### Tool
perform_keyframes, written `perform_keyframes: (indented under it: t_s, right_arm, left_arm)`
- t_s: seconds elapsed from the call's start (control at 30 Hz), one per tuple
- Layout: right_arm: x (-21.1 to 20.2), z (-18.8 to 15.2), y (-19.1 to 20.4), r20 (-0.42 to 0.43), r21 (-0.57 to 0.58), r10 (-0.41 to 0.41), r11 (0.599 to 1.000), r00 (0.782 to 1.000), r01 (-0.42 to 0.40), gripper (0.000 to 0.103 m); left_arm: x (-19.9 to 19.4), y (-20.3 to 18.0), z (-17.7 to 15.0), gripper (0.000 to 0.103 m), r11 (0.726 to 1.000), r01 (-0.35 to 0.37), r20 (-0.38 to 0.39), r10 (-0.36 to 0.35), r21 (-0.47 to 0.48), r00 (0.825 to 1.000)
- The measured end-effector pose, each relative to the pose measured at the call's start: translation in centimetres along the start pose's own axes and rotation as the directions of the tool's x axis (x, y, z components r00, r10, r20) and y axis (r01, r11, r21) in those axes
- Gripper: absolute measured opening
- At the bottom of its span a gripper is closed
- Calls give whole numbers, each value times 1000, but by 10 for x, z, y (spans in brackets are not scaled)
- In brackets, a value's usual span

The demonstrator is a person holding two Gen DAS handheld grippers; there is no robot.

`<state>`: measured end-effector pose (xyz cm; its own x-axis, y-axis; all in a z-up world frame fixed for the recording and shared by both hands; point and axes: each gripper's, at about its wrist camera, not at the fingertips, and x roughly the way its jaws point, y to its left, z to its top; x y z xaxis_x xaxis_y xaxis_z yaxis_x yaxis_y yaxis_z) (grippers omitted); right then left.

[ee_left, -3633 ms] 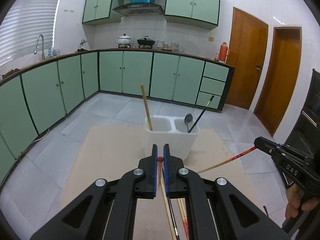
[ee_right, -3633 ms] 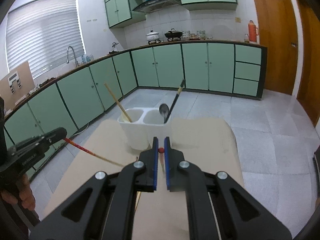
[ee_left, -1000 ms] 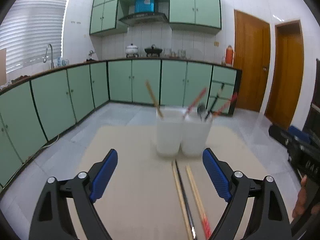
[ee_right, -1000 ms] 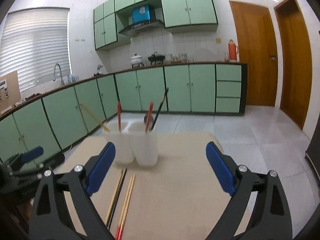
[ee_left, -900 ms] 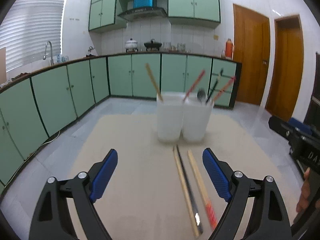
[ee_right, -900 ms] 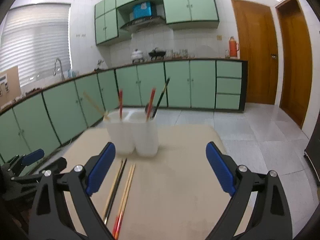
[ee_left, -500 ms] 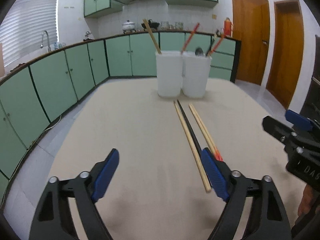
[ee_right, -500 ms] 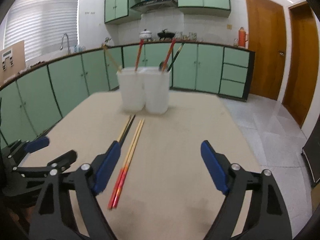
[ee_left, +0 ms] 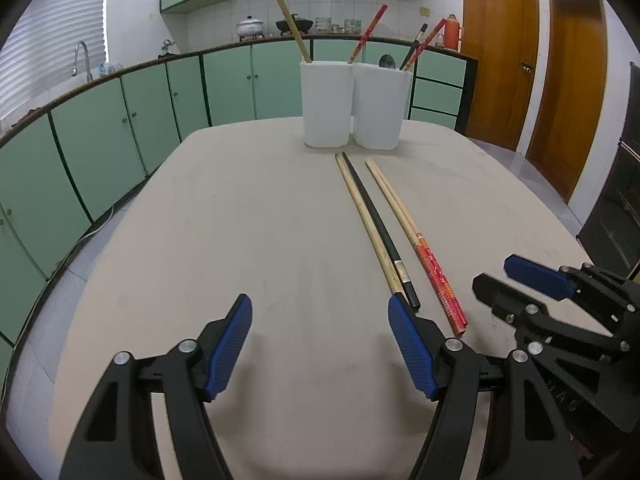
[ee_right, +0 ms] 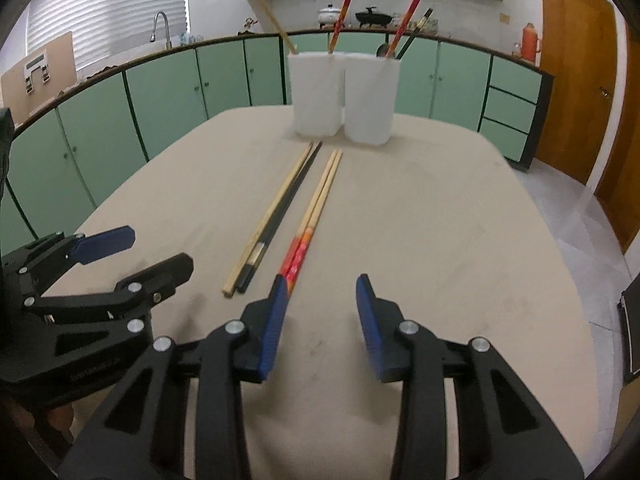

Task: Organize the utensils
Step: 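Move both open tools back over the remaining chopsticks, then grasp a red-patterned chopstick with the right tool while the left grasps a plain wooden chopstick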

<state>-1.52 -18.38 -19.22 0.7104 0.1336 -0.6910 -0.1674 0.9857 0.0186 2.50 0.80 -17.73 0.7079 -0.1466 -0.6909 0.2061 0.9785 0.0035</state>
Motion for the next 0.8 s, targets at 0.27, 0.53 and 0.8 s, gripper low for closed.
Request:
perform_keyframes:
  t_s: [0.27,0.53,0.8]
  right_arm:
    - [9,-1,3,-51,5,35,999,998,-35,34]
    - [13,1,-5,-60,8,-2,1000,998,3,32]
    - [14,-2,-9,-45,8,9,1000,999,-9,25]
  left_arm:
    - [2,8,-1,69,1000,-18,-4,18,-21,1000]
    - [5,13,-4,69,999,-20,-15,20,-27,1000]
    - [9,4,-5,69,1000,10,-23,-10,-14,1000]
